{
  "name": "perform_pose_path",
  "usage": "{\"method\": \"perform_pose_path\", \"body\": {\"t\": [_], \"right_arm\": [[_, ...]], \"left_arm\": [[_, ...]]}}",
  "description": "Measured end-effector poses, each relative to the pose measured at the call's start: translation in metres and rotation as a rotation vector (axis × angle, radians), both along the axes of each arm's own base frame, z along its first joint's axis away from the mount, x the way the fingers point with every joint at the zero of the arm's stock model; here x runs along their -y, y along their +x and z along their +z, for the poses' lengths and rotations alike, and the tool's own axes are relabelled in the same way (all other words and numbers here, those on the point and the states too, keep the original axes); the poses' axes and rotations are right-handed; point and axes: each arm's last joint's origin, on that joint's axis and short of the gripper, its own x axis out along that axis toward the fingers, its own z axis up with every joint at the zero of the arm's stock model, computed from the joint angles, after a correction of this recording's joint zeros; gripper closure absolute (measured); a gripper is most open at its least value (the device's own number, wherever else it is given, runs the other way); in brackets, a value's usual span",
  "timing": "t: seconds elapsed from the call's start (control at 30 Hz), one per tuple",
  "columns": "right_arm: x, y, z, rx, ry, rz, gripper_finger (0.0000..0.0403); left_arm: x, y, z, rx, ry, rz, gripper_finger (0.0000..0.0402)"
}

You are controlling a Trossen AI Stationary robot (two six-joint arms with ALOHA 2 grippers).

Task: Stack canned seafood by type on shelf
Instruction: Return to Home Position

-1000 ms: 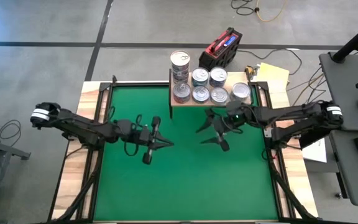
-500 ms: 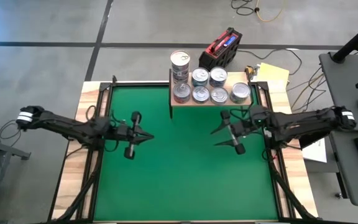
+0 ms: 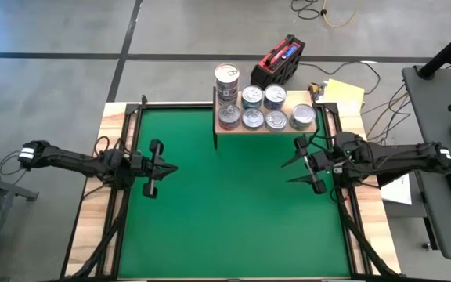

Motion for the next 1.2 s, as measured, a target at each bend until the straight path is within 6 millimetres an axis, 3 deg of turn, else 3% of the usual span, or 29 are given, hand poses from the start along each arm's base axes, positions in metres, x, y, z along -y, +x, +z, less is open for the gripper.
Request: {"method": "perform_pose_path", "body": {"t": [0.3,0.5,1.1,1.2], "right_arm": [[-0.001,-0.02,0.005,0.036,-0.013,0.0,0.0184],[-0.001,-0.034,0.004,0.098,-0.026,-0.034,0.0184],[-0.003,-0.088,-0.025,0.257,-0.01,-0.083,0.0184],[-0.003,-0.087,-0.031,0.206,0.002,-0.091,0.0184]], "left_arm": [[-0.004,-0.012,-0.016,-0.002,-0.014,0.05,0.0402],[-0.005,-0.014,-0.016,-0.011,-0.034,0.054,0.0402],[-0.005,-0.018,-0.017,-0.022,-0.045,0.053,0.0402],[-0.006,-0.02,-0.015,-0.005,-0.059,0.049,0.0402]]}}
